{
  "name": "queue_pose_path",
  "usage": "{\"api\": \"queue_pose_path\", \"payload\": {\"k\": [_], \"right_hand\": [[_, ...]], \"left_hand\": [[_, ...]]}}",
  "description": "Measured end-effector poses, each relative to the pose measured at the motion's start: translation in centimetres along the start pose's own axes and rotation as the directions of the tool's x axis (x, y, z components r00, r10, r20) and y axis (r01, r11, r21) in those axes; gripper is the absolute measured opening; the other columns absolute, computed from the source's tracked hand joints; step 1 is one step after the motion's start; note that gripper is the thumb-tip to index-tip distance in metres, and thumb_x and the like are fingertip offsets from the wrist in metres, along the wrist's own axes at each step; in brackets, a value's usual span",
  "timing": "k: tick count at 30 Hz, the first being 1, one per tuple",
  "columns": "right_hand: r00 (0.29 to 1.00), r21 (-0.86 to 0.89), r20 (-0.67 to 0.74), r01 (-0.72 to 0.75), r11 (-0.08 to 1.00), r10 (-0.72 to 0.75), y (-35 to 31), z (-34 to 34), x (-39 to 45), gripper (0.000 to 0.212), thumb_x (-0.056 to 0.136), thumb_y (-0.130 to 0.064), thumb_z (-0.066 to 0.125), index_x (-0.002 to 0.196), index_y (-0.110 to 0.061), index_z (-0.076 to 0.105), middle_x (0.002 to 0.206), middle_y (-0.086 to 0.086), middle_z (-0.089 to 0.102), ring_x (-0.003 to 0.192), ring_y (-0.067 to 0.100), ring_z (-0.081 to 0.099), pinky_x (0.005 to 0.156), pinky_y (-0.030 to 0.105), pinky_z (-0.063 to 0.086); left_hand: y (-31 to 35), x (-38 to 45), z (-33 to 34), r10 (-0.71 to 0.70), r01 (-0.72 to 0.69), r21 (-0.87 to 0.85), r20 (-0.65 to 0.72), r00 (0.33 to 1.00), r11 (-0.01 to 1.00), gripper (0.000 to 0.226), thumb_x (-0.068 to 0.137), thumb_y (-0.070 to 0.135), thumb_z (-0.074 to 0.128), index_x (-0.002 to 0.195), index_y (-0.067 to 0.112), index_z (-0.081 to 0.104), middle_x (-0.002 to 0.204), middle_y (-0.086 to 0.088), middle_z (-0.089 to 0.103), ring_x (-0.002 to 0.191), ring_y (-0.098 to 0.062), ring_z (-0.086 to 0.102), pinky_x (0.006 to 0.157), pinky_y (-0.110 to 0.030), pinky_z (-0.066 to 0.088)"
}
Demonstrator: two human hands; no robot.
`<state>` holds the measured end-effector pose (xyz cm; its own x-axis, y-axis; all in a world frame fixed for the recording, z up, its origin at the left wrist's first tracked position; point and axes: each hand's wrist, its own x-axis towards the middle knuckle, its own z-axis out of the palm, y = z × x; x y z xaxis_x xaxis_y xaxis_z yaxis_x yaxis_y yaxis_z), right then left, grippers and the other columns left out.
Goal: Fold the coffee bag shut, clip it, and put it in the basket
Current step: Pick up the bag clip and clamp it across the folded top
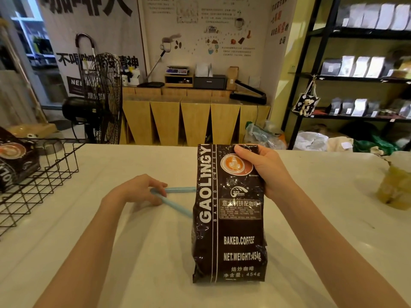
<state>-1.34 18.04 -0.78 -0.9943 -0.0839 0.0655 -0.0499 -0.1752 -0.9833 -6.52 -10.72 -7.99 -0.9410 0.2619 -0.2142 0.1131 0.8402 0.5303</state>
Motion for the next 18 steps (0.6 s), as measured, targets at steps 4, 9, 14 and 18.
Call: {"api": "queue_pose_path", "payload": {"k": [4, 9, 14, 18], "right_hand": [[1.000, -0.002, 0.001, 0.013, 1.000, -0.013, 0.1, 0.0, 0.1, 0.012, 0.076, -0.020, 0.070, 0.082, -0.013, 0.063, 0.069, 0.005, 0.073, 0.060, 0.018, 0.069, 0.060, 0.032, 0.057], [0.999, -0.012, 0.017, 0.029, 1.000, -0.029, 0.0, -0.2, 0.1, 0.008, 0.077, -0.020, 0.068, 0.080, -0.014, 0.064, 0.068, 0.004, 0.073, 0.060, 0.018, 0.070, 0.062, 0.032, 0.057], [0.999, 0.002, 0.016, 0.047, 0.999, -0.047, -0.1, -0.1, -0.1, 0.006, 0.079, -0.018, 0.067, 0.078, -0.012, 0.065, 0.065, 0.003, 0.073, 0.056, 0.016, 0.069, 0.054, 0.026, 0.057], [0.999, 0.017, 0.018, 0.048, 0.999, -0.049, -0.1, 0.0, -0.2, 0.005, 0.079, -0.016, 0.066, 0.080, -0.012, 0.065, 0.065, 0.004, 0.073, 0.056, 0.016, 0.069, 0.051, 0.025, 0.057]], "left_hand": [[0.7, -0.1, -0.1, 0.068, -0.071, -0.035, -0.096, 0.993, 0.997, 0.013, 0.077, 0.017, 0.067, 0.080, 0.029, 0.065, 0.108, -0.001, 0.064, 0.100, -0.020, 0.056, 0.087, -0.026, 0.042], [3.4, -1.3, -1.3, 0.083, -0.220, -0.411, -0.325, 0.942, 0.885, 0.010, 0.082, 0.019, 0.060, 0.091, 0.018, 0.065, 0.096, -0.005, 0.067, 0.092, -0.019, 0.063, 0.075, -0.020, 0.049], [6.9, -3.8, -3.1, 0.155, -0.412, -0.717, -0.398, 0.904, 0.562, 0.022, 0.080, 0.019, 0.057, 0.099, 0.012, 0.063, 0.102, -0.005, 0.070, 0.100, -0.019, 0.066, 0.083, -0.024, 0.055], [9.2, -5.5, -3.6, 0.322, -0.462, -0.675, -0.333, 0.886, 0.576, 0.035, 0.066, 0.033, 0.070, 0.095, 0.013, 0.067, 0.098, -0.003, 0.072, 0.098, -0.018, 0.067, 0.084, -0.025, 0.054]]}}
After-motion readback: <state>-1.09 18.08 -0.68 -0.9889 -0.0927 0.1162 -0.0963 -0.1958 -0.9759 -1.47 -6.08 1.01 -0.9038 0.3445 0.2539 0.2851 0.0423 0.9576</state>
